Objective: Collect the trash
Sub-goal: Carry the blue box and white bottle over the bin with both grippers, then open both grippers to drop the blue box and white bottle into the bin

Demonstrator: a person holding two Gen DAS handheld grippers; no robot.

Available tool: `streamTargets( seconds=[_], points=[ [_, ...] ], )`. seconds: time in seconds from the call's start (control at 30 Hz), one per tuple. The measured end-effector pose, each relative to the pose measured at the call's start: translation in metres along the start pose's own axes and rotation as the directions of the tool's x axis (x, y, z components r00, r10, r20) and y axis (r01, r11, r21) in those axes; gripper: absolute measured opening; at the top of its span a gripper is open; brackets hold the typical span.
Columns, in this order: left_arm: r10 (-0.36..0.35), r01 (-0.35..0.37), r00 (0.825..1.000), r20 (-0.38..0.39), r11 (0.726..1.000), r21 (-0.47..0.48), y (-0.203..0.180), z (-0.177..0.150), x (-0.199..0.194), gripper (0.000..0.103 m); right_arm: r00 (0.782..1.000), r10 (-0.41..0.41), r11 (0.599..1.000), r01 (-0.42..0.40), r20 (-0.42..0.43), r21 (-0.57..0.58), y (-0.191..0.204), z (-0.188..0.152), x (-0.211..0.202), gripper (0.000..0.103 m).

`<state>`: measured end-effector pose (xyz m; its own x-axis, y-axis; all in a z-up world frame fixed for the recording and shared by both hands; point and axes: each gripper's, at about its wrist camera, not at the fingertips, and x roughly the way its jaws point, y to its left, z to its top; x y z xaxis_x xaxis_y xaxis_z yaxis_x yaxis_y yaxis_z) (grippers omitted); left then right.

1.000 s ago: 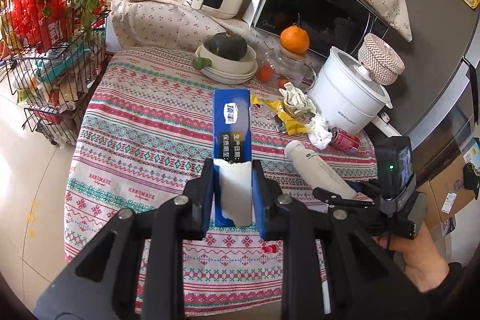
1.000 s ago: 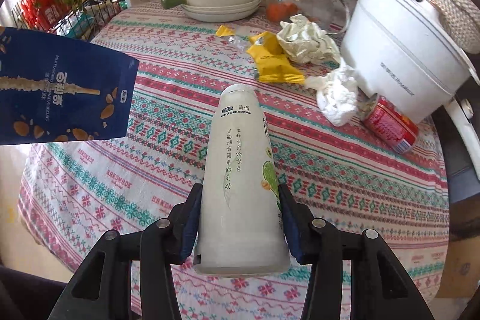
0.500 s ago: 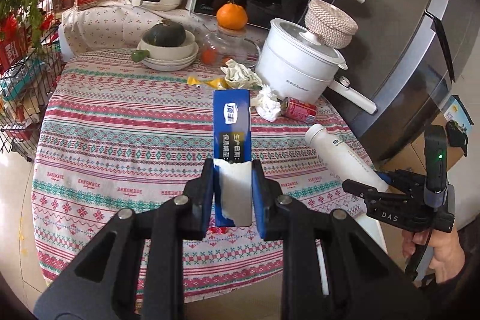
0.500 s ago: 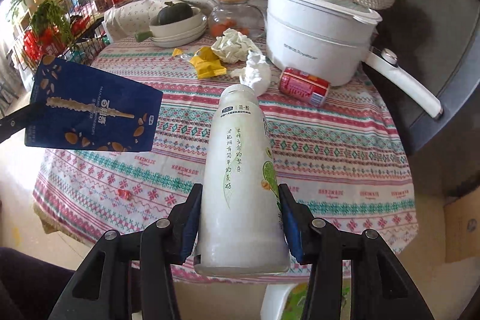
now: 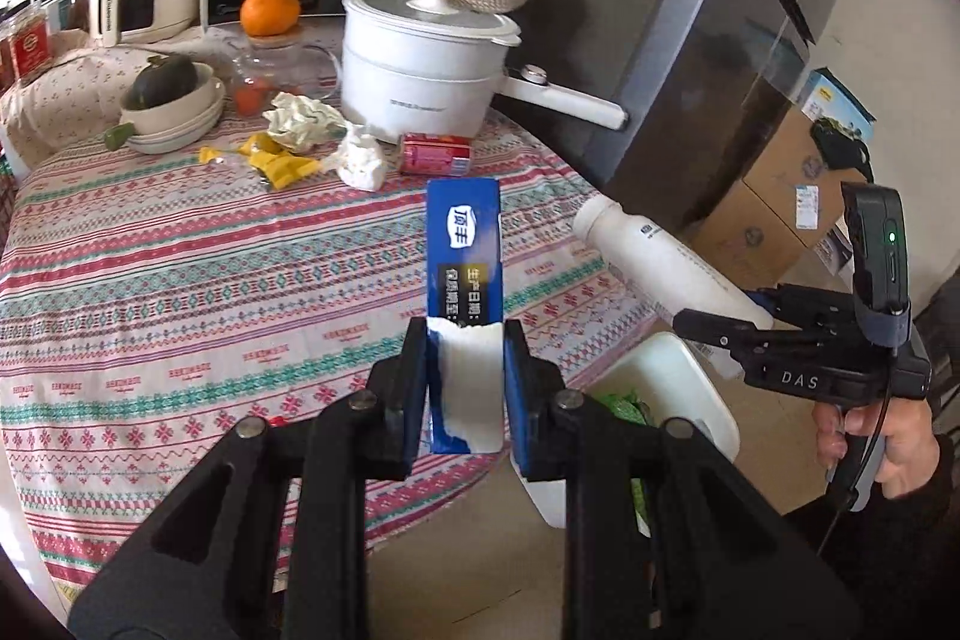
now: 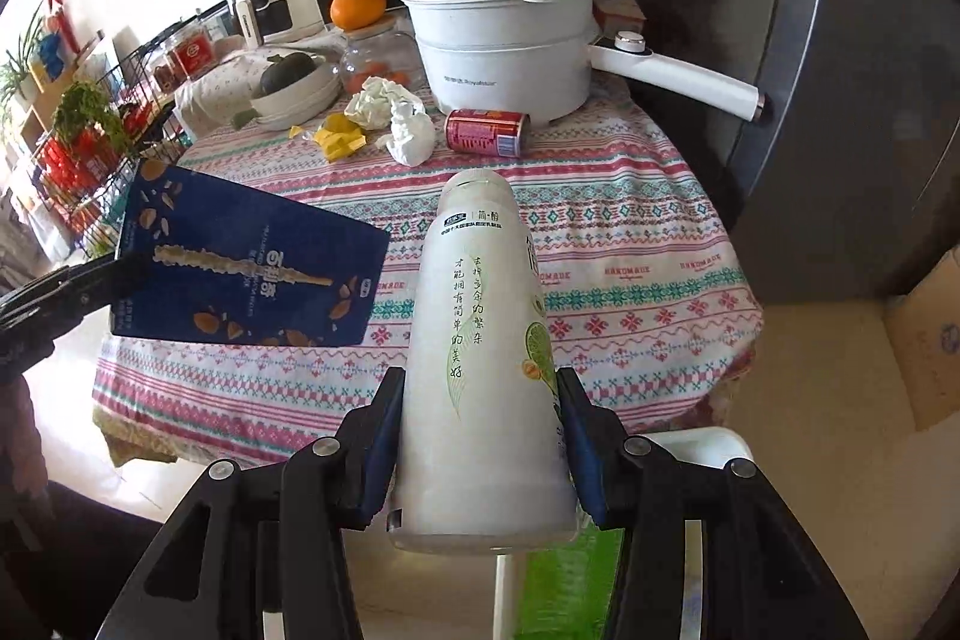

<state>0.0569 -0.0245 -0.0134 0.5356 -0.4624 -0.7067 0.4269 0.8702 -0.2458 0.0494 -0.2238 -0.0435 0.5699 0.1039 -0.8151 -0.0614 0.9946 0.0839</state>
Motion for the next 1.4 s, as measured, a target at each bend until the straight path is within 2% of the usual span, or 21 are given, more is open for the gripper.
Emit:
streamTargets(
  seconds=[0.13,0.27,0.47,0.6,0.67,0.8,0.9,0.93,1.0,1.1,1.2,1.4],
  points=[
    [-0.058,0.059,0.998,-0.027,0.997,0.058,-0.028,-0.006,0.006,0.025,1.000,0.013,1.000,-0.013,0.020,0.020,-0.018,-0.016,-0.021,0.050],
    [-0.141,0.149,0.986,-0.090,0.984,0.093,-0.055,-0.015,0.016,0.025,1.000,0.005,0.999,-0.006,0.021,0.038,-0.038,-0.038,-0.034,0.050],
    [-0.263,0.289,0.937,-0.229,0.953,0.086,-0.098,-0.033,0.045,0.025,1.000,-0.019,0.994,0.019,0.008,0.106,-0.075,-0.068,-0.045,0.050],
    [-0.273,0.317,0.916,-0.296,0.941,0.114,-0.123,-0.050,0.070,0.025,0.999,-0.037,0.989,0.040,-0.021,0.145,-0.095,-0.083,-0.043,0.050],
    [-0.285,0.337,0.893,-0.347,0.937,0.097,-0.132,-0.059,0.088,0.025,0.998,-0.042,0.985,0.048,-0.041,0.163,-0.103,-0.090,-0.039,0.050],
    [-0.269,0.328,0.870,-0.413,0.941,0.079,-0.141,-0.074,0.120,0.025,0.996,-0.054,0.982,0.066,-0.068,0.177,-0.113,-0.099,-0.034,0.050],
    [-0.248,0.316,0.874,-0.419,0.944,0.099,-0.145,-0.077,0.132,0.026,0.996,-0.054,0.980,0.067,-0.076,0.188,-0.116,-0.104,-0.034,0.050],
    [-0.229,0.299,0.881,-0.415,0.948,0.112,-0.145,-0.077,0.135,0.028,0.995,-0.055,0.979,0.070,-0.081,0.190,-0.118,-0.105,-0.034,0.050],
    [-0.187,0.264,0.895,-0.406,0.954,0.141,-0.146,-0.075,0.135,0.043,0.994,-0.058,0.979,0.075,-0.094,0.191,-0.121,-0.107,-0.032,0.050],
    [-0.145,0.227,0.919,-0.367,0.955,0.190,-0.143,-0.069,0.126,0.054,0.990,-0.064,0.979,0.086,-0.125,0.183,-0.122,-0.112,-0.030,0.050],
    [-0.122,0.201,0.935,-0.333,0.956,0.215,-0.137,-0.063,0.115,0.056,0.984,-0.063,0.981,0.091,-0.165,0.171,-0.121,-0.118,-0.023,0.050],
    [-0.084,0.153,0.952,-0.295,0.964,0.219,-0.114,-0.054,0.100,0.061,0.961,-0.067,0.980,0.113,-0.267,0.163,-0.120,-0.130,-0.003,0.050]
  ],
)
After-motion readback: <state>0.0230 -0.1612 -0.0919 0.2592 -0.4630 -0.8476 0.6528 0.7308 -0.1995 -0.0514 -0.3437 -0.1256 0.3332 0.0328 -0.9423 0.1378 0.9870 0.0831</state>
